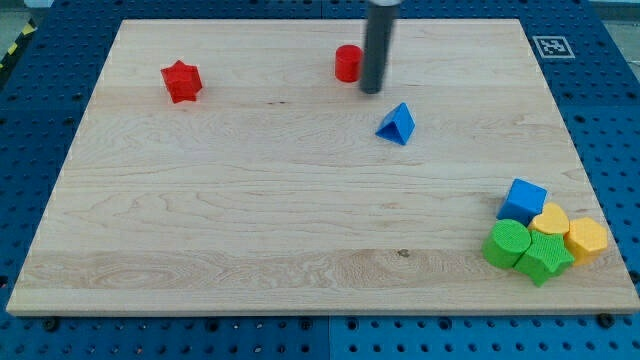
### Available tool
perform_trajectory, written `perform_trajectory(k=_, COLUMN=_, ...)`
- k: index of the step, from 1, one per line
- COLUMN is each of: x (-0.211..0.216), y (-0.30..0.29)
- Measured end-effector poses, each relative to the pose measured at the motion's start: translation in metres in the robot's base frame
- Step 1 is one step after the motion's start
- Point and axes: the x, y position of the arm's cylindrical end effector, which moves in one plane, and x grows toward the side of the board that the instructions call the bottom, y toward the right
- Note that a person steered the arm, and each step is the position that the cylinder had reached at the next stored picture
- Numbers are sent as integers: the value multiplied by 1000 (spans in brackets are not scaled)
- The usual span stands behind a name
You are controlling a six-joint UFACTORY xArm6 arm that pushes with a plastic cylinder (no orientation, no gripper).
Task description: Push the blue triangle down
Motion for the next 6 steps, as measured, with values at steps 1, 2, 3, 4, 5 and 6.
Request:
perform_trajectory(k=1, x=-4, y=-18)
perform_trajectory(k=2, x=-4, y=-18)
perform_trajectory(k=3, x=6, y=-1)
perform_trajectory(k=4, x=24, y=21)
perform_trajectory(k=5, x=42, y=46)
perform_trajectory(k=6, x=58, y=71)
